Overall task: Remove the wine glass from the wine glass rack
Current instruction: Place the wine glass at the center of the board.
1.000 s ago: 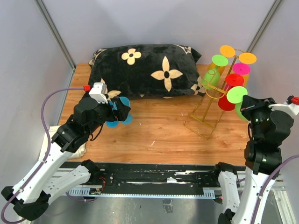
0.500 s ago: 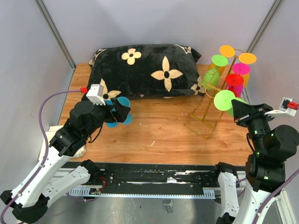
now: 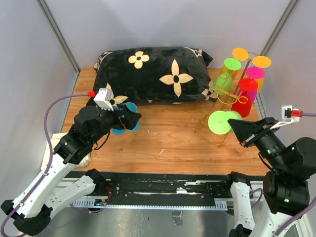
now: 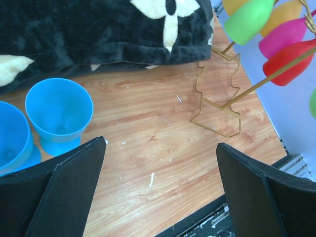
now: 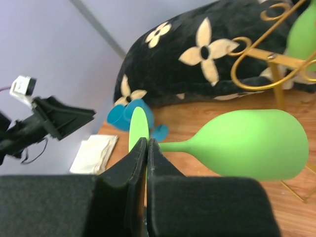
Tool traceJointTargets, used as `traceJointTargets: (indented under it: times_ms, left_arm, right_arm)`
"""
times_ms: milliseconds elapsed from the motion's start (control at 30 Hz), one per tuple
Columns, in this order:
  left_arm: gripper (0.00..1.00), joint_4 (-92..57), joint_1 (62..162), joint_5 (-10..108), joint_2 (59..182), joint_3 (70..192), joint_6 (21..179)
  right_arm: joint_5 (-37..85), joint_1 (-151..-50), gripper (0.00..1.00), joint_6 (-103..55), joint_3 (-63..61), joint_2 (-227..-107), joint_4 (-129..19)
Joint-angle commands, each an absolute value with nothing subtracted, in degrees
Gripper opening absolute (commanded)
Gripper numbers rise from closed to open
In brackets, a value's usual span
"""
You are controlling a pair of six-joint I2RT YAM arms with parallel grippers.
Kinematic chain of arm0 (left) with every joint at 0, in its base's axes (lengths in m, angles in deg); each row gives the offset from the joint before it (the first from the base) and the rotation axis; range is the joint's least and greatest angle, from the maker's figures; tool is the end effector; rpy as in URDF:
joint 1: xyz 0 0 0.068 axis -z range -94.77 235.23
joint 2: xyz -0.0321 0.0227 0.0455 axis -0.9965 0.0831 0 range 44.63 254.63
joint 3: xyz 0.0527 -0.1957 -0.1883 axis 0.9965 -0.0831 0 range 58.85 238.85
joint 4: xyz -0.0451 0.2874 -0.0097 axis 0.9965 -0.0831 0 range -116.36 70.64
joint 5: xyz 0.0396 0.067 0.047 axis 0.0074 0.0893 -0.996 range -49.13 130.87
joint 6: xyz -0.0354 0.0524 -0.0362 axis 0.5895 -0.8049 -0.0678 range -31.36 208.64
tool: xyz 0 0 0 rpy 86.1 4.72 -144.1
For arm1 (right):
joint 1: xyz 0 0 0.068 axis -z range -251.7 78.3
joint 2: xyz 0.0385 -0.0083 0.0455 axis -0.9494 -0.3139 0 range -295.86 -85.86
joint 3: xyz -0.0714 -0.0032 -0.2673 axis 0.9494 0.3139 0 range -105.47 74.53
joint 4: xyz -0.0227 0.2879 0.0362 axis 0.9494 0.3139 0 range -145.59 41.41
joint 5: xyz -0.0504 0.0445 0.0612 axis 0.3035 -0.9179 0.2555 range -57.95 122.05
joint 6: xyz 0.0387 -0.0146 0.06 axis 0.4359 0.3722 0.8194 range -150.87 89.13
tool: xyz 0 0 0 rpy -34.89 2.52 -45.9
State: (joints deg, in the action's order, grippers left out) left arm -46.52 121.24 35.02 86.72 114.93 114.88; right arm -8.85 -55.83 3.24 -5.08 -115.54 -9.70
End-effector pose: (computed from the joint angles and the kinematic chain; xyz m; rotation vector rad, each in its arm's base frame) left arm 0.1699 -0.1158 0.3876 0.0828 1.8504 -0.6777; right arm 0.0480 0.0277 0.5048 0.0871 1.5675 0.7845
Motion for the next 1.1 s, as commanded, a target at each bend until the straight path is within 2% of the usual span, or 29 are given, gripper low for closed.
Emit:
traceJointTargets:
  times_ms: [0,133,433,567,633,733,833,967,1067]
  left_arm:
    - [1.0,-43.38,120.92,38.53,86.34,114.75,115.38]
    - [1.0,-41.25,120.92,41.93,87.08,114.84,115.61]
    - [1.0,-33.95,120.92,51.9,90.7,114.31,117.9]
    - [1.0,-28.02,120.92,56.66,91.91,113.51,121.01]
    - [1.0,-25.47,120.92,59.39,92.42,112.77,122.43]
    - [1.0,-24.08,120.92,61.59,92.87,112.09,123.46]
    - [1.0,-22.83,120.92,67.65,93.7,112.78,121.35]
    - [1.0,-34.15,120.92,72.36,97.91,121.67,115.81]
    - [0.96,-33.23,120.92,72.62,96.01,117.67,119.21]
  right_arm:
    - [-24.44,-54.38,0.01,6.03,-1.83,-116.28,-17.44]
    - [-37.51,-56.51,0.01,14.99,7.57,-115.66,-35.44]
    - [-41.16,-57.12,0.01,9.76,10.14,-119.02,-33.94]
    - [-40.09,-60.82,0.01,7.35,11.96,-121.9,-35.47]
    - [-35.97,-66.99,0.01,3.5,11.25,-124.31,-33.44]
    - [-23.35,-80.52,0.01,-3.91,8.94,-128.76,-29.38]
    - [-17.96,-91.47,0.01,-4.97,9.61,-133.5,-35.12]
    - [-9.99,-102.26,0.01,-5.31,12.13,-135.98,-43.94]
    - [-6.04,-106.61,0.01,-3.43,16.62,-135.71,-51.81]
